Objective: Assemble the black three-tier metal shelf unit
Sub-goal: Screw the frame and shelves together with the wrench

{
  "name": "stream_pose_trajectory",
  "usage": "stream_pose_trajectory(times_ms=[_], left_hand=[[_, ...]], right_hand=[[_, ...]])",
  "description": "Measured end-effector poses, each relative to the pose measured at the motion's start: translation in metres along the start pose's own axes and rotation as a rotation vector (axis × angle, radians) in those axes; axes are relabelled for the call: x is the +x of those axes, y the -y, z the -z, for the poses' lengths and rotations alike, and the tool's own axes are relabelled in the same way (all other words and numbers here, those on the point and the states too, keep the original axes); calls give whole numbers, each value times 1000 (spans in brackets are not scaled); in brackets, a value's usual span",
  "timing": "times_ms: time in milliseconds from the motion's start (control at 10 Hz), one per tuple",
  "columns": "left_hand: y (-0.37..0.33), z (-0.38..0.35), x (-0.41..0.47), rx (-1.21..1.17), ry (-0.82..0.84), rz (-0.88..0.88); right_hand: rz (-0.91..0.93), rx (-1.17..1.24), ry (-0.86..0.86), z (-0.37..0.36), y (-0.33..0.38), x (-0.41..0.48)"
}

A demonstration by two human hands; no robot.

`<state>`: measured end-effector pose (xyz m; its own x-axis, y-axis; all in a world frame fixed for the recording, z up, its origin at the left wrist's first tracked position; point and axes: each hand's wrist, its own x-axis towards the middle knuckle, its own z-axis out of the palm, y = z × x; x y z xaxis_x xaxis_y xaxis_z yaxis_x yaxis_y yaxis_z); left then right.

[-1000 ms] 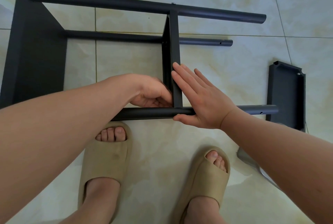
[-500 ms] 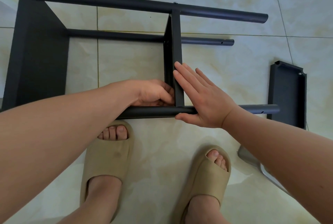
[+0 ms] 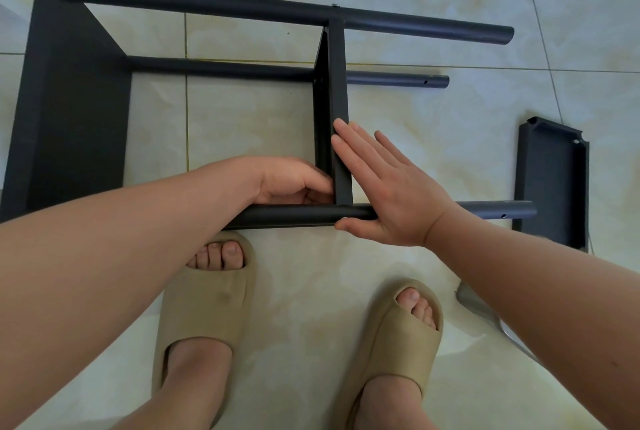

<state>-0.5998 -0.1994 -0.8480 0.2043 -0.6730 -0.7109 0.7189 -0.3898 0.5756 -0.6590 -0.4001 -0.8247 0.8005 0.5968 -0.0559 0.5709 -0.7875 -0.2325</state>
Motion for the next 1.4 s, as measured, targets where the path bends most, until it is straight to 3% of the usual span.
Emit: stream_pose_trajectory(times_ms=[400,800,1100,1400], left_hand=[[-4,-2,0,175,-143,-42],[0,2,1,-17,-13,-78],[1,-1,3,148,-100,-27],[2,2,3,49,-77,-61]], right_hand=[[0,-9,-4,-1,0,0],[3,0,-12,-1,0,0],[-1,-9,-1,-1,-1,0],[-1,-8,-2,-1,-1,0]])
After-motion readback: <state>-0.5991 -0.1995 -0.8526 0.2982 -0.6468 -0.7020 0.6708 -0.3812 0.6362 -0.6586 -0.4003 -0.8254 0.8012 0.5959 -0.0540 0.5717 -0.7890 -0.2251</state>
